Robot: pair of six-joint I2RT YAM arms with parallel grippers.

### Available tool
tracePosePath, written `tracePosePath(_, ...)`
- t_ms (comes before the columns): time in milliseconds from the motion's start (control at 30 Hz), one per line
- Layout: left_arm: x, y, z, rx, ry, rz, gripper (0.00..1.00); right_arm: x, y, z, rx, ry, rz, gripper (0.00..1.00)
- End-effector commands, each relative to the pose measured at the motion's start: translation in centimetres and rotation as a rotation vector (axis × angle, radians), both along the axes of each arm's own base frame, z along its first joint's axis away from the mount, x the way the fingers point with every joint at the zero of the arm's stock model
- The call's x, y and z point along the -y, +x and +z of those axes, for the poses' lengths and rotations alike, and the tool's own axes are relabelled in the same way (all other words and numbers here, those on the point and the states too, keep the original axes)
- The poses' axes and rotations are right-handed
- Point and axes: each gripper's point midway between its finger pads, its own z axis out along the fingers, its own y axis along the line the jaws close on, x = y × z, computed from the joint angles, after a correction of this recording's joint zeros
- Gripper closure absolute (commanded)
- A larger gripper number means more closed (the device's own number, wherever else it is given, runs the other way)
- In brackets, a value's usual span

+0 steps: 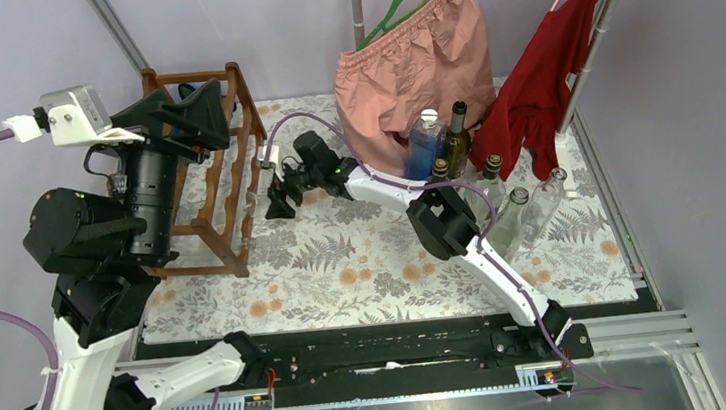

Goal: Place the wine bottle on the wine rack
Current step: Adjust the wine bottle in the wine rack.

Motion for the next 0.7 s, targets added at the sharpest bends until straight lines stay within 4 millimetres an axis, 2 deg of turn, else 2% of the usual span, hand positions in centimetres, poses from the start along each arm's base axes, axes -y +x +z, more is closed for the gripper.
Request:
tracePosePath(0,-0.2,0.2,0.7,0.009,-0.039,0.016,0.11,-2.4,-0.6,5.1,0.030,0.154,0.053,0.26)
tracePosePath(133,0.0,0.5,0.5,0.002,-0.037,0.018,0.11,-2.6,-1.1,5.4,-0.029,0.174,0.060,0.30)
tracePosePath(300,0.0,0.6,0.6,0.002,-0.030,0.023,0.11,-2.3,-1.3,4.0,-0.064,0.141,0.055,0.33)
tracePosePath(500,0.4,0.9,0.6,0.000,-0.016,0.021,0.11,-2.0,-1.3,3.2,-0.083,0.115,0.043,0.43)
tracePosePath(667,0.6,0.9,0.7,0.002,-0.017,0.014,0.11,-1.7,-0.8,2.3,-0.074,0.082,0.011,0.40)
